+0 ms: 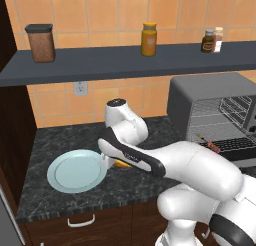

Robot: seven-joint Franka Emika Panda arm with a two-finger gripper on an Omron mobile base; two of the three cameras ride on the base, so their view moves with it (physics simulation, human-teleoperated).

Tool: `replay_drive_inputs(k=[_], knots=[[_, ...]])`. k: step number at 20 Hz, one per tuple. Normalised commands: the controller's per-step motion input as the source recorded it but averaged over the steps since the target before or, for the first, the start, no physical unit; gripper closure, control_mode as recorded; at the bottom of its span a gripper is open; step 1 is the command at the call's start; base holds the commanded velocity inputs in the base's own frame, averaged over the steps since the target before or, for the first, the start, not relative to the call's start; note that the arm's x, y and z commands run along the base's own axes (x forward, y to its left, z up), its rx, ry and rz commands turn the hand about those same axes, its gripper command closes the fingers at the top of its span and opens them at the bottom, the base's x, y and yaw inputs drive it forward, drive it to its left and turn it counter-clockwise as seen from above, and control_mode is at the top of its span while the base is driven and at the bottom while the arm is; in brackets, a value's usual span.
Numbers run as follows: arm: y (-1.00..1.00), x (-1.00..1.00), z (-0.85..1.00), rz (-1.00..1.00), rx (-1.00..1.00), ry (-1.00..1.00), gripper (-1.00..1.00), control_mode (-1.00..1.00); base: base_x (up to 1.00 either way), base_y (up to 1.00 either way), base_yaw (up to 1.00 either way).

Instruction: Pick up the kebab skewer and baguette bread, and place them inside the toaster oven. Close the toaster oven door and start by setting the timer.

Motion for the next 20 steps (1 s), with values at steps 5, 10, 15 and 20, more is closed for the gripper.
replay_drive_inputs(k=[5, 10, 15, 20], knots=[[-1.0, -0.07, 0.59, -0.13, 0.0, 0.02, 1.0, -1.0, 0.0, 0.0, 0.0], [-1.0, -0.03, 0.58, -0.13, 0.0, 0.04, 1.0, -1.0, 0.0, 0.0, 0.0], [-1.0, 0.0, 0.62, -0.18, 0.0, 0.06, 1.0, -1.0, 0.0, 0.0, 0.0], [-1.0, 0.0, 0.43, -0.15, 0.0, 0.01, 1.0, -1.0, 0.0, 0.0, 0.0]])
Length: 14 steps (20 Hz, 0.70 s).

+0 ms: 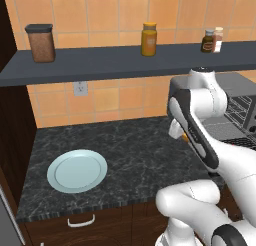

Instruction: Pick up the kebab skewer and baguette bread, and place them inside the toaster oven. Close the toaster oven door and start by setting the timer.

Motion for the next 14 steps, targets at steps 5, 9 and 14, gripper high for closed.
replay_drive_inputs(k=[5, 9, 14], knots=[[-1.0, 0.0, 0.32, -0.16, 0.0, 0.0, 1.0, -1.0, 0.0, 0.0, 0.0], [-1.0, 0.02, 0.06, -0.15, 0.0, 0.02, 1.0, -1.0, 0.0, 0.0, 0.0], [-0.91, 0.25, -0.02, -0.11, 0.0, 0.03, 1.0, -1.0, 0.0, 0.0, 0.0]])
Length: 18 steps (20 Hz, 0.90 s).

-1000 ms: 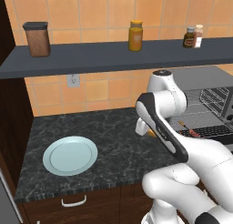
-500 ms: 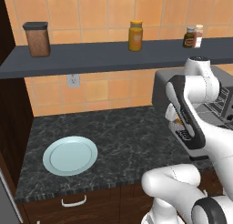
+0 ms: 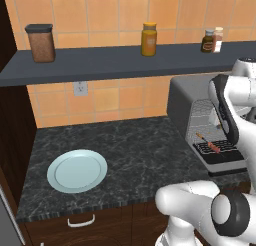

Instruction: Pick up the kebab skewer and baguette bread, and place them inside the toaster oven. Close the toaster oven door and start by setting the timer.

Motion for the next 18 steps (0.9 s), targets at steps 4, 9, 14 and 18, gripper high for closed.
replay_drive_inputs(k=[4, 9, 14, 18], knots=[[-0.68, 0.22, -0.23, -0.11, 0.01, 0.04, 1.0, -1.0, 0.0, 0.0, 0.0], [-0.36, 0.21, -0.65, -0.09, 0.02, 0.0, 1.0, -1.0, 0.0, 0.0, 0.0], [-0.68, 0.23, -0.36, -0.03, 0.01, 0.0, 1.0, -1.0, 0.0, 0.0, 0.0], [-0.28, 0.32, -0.36, -0.03, 0.04, 0.01, 1.0, -1.0, 0.0, 0.0, 0.0]])
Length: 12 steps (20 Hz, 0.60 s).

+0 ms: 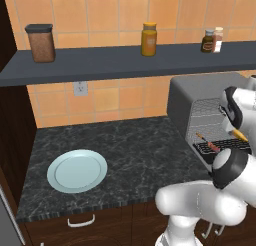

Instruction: Pick up the kebab skewer and baguette bread, and place them inside the toaster oven. Close the toaster oven door and start by setting the timer.

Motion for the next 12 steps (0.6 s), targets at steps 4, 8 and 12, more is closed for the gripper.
replay_drive_inputs(k=[4, 8, 12], knots=[[-0.33, 0.42, -0.21, -0.01, 0.05, 0.0, 1.0, -1.0, 0.0, 0.0, 0.0], [-0.14, 0.38, -0.32, -0.01, 0.08, 0.0, 1.0, -1.0, 0.0, 0.0, 0.0], [-0.09, 0.46, -0.42, 0.0, 0.09, 0.0, 1.0, -1.0, 0.0, 0.0, 0.0]])
